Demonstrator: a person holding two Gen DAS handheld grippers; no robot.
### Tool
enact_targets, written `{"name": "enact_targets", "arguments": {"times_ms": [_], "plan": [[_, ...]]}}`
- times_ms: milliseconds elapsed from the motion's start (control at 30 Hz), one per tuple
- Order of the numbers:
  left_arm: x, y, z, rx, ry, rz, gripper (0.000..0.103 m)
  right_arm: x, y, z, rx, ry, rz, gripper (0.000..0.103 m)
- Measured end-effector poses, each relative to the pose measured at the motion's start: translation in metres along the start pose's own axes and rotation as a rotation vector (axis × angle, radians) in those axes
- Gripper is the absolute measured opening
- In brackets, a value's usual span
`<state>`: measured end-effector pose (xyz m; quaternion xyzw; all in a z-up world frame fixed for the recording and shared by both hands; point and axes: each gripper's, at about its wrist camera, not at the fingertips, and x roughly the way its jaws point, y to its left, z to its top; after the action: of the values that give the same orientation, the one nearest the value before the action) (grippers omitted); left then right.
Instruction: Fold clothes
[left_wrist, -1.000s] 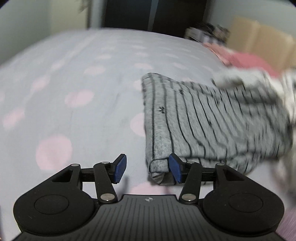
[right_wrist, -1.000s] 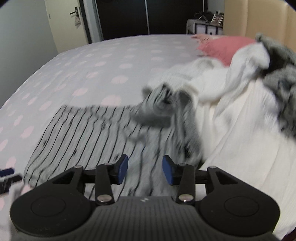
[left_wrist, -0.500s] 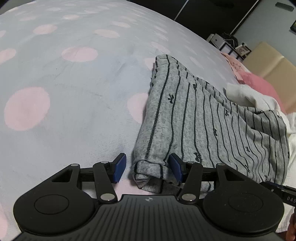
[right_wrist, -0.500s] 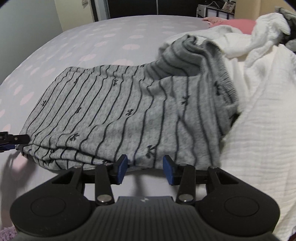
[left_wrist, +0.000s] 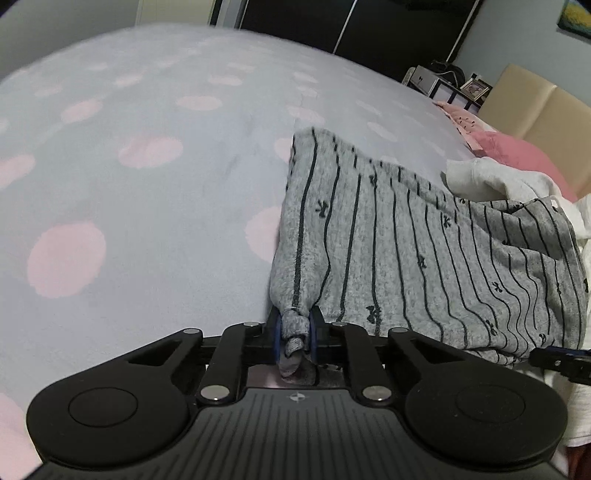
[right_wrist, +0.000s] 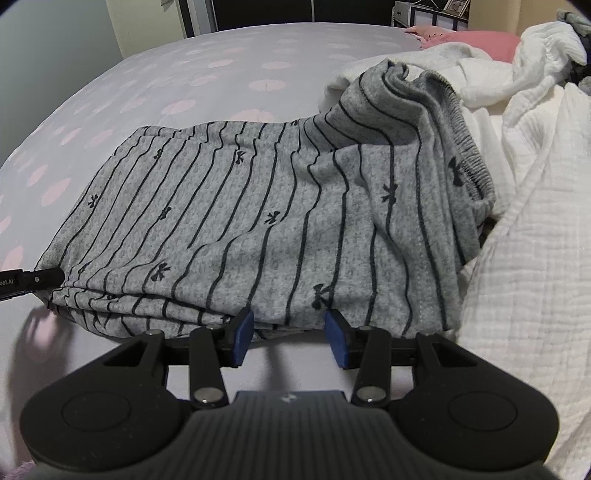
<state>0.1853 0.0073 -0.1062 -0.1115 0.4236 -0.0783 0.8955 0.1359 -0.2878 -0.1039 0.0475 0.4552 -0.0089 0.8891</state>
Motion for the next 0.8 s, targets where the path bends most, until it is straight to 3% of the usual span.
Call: {"name": "enact_targets", "arguments": {"times_ms": [367, 800], "plan": [[-0.045, 0.015, 0.015, 0.020, -0.080, 0.058, 0.009, -0.022, 0.007, 0.006, -0.019, -0.001, -0.021, 0.047], [-0.080, 0.081, 0.003, -0.024, -0.049, 0.165, 0.009, -0.023, 0.003, 0.017, -0.037, -0.013, -0.088, 0.049]]}}
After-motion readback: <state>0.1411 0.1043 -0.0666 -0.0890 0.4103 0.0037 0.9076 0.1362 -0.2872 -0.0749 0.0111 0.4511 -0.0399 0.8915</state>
